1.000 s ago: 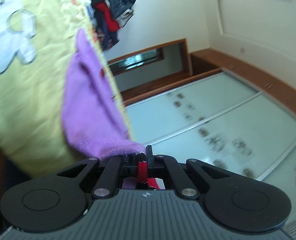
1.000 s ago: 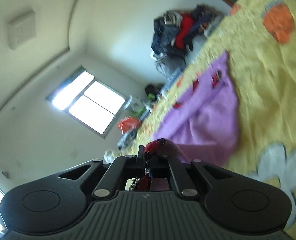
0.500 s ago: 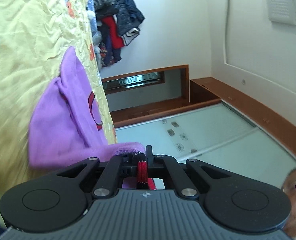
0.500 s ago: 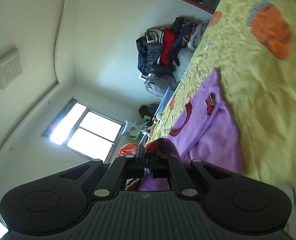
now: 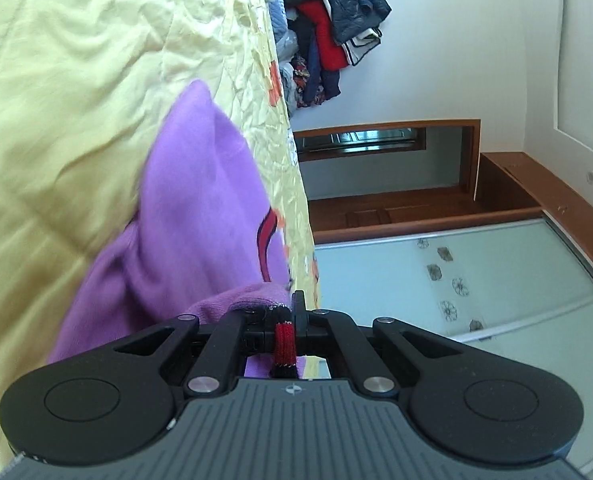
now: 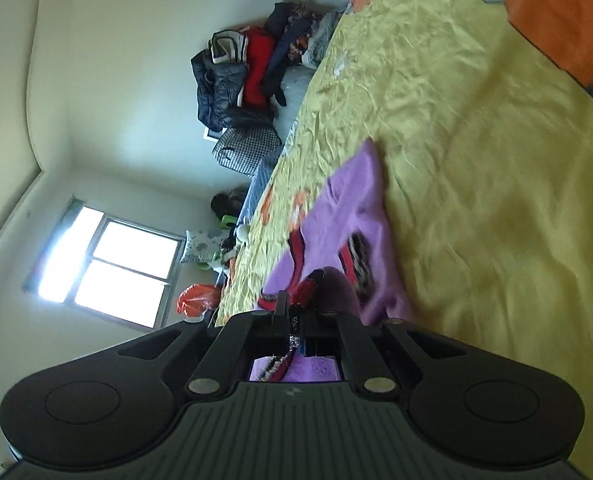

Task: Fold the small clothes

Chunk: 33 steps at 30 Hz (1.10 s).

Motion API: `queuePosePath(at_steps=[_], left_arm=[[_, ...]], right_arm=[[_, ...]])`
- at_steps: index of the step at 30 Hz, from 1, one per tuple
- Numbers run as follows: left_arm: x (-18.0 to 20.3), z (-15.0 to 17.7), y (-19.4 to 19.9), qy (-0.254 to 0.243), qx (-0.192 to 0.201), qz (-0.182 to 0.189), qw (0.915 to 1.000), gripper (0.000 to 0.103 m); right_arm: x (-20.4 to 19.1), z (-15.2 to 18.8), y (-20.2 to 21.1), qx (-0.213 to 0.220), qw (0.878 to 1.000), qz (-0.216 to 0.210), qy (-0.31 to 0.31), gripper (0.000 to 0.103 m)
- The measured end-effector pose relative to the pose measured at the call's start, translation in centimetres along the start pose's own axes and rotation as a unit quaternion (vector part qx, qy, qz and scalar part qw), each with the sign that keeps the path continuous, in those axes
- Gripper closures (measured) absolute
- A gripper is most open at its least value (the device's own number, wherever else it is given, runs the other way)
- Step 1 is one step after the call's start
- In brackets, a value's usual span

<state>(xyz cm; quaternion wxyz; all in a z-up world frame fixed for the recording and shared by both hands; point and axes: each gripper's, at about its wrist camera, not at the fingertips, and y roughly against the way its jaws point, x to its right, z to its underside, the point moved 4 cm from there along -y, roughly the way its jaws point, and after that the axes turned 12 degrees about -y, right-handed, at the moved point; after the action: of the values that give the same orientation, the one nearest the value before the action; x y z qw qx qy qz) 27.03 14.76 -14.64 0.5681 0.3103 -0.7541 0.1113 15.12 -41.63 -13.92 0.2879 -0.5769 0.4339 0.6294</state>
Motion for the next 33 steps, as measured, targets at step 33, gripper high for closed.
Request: queuePosePath(at_steps=[33], left_arm=[[-4.7, -9.6, -7.5, 0.039, 0.015, -0.095, 0.9946, 0.064]], right_arm=[[0.5, -8.3, -13.7, -0.074, 0.993, 0.085, 0.029, 0.059]])
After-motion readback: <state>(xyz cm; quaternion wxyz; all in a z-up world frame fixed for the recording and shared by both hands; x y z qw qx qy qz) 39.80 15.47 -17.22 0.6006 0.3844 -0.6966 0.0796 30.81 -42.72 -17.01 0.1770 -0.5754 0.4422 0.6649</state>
